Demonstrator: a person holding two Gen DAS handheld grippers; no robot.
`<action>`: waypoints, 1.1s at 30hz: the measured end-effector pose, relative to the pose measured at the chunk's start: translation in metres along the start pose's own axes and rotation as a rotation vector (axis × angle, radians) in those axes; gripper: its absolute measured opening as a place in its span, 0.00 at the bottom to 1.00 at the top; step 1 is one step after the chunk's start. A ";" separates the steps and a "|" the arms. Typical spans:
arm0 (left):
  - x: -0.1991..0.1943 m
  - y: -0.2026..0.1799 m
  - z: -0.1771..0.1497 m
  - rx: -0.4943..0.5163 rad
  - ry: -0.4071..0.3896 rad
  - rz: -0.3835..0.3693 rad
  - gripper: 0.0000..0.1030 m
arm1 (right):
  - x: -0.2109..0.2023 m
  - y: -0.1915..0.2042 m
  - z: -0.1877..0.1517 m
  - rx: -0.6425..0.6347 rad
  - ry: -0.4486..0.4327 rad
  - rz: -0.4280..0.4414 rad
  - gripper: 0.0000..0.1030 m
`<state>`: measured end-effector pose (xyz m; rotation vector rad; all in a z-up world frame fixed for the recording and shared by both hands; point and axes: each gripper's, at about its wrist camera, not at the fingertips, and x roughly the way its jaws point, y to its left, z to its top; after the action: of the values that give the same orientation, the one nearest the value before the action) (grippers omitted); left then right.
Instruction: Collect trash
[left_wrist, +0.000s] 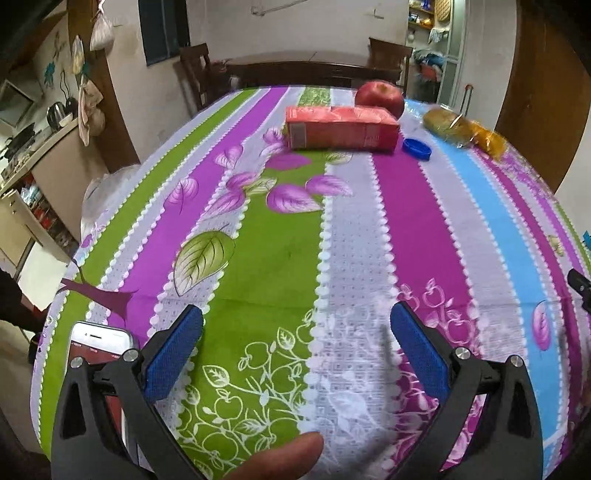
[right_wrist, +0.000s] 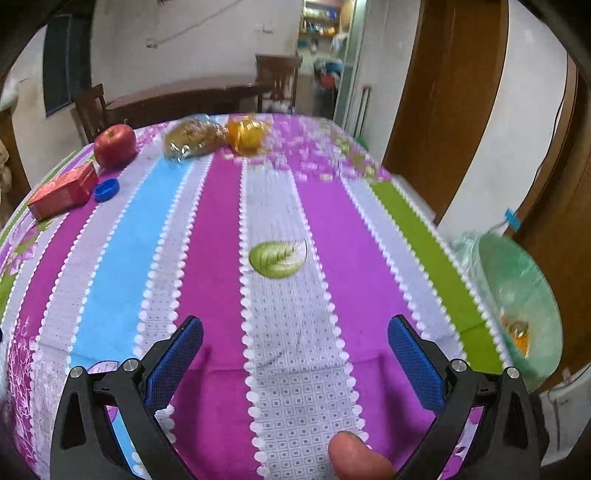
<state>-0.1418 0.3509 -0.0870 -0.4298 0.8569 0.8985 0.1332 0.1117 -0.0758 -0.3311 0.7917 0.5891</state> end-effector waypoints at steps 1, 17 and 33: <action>0.002 0.001 0.000 -0.003 0.012 -0.014 0.95 | 0.003 -0.002 0.000 0.008 0.009 -0.003 0.97; 0.024 -0.011 0.011 0.022 0.049 -0.029 0.95 | 0.027 -0.024 -0.003 0.084 0.107 0.052 0.97; 0.024 -0.011 0.010 0.022 0.049 -0.028 0.95 | 0.027 -0.024 -0.004 0.085 0.107 0.050 0.97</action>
<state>-0.1196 0.3631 -0.1000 -0.4452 0.9023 0.8545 0.1608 0.1009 -0.0967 -0.2673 0.9273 0.5864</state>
